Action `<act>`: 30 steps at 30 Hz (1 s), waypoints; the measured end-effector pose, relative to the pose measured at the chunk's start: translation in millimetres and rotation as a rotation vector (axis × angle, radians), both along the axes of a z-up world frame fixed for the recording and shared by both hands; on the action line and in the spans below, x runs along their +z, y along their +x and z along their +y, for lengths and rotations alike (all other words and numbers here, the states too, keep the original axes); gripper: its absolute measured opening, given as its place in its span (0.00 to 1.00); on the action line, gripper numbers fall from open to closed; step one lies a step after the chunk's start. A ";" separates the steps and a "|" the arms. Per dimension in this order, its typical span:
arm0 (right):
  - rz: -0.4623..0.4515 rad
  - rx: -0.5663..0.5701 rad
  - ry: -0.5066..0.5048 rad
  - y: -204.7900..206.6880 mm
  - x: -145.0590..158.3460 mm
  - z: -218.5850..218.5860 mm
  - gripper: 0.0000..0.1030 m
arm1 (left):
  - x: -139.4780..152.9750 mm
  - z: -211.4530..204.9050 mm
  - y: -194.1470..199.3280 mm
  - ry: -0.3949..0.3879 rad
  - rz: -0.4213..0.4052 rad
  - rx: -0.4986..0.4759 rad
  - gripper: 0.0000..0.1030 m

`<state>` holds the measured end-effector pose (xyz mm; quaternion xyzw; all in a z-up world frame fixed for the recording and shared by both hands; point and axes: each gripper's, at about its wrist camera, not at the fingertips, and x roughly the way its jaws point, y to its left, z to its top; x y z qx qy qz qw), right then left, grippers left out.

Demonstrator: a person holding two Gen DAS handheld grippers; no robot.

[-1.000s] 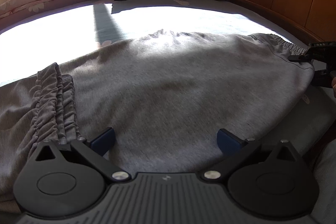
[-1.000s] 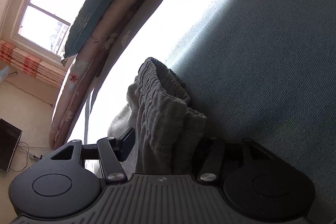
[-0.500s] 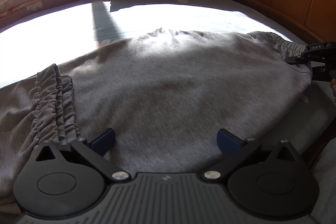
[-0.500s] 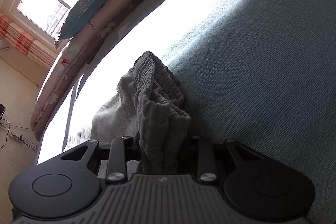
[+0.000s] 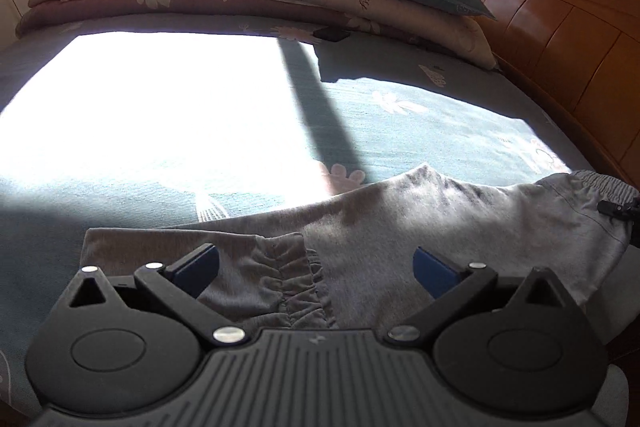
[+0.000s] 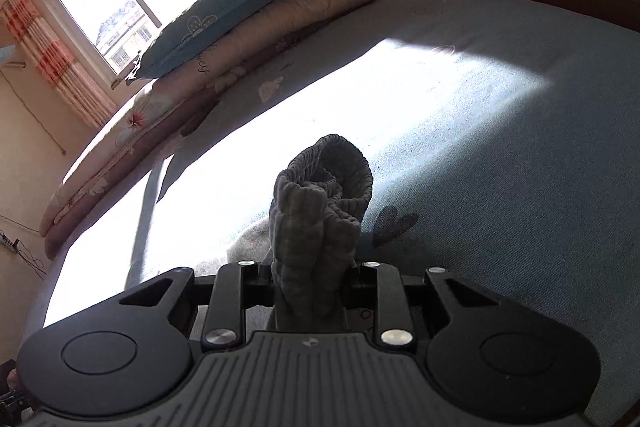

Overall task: Fold clothes
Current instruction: 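Lift the sweatpants by the waistband with the right gripper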

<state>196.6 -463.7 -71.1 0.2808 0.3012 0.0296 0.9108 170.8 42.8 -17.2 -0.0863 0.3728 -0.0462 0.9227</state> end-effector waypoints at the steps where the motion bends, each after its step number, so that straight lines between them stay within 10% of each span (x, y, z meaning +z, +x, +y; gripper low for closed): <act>1: -0.010 0.011 -0.004 -1.0 7.2 7.1 0.29 | 1.0 8.2 -0.3 -0.008 0.007 0.017 0.99; 30: -0.201 0.381 -0.254 -0.6 125.4 281.6 0.29 | 41.0 112.8 -72.0 -0.146 -0.121 0.117 0.99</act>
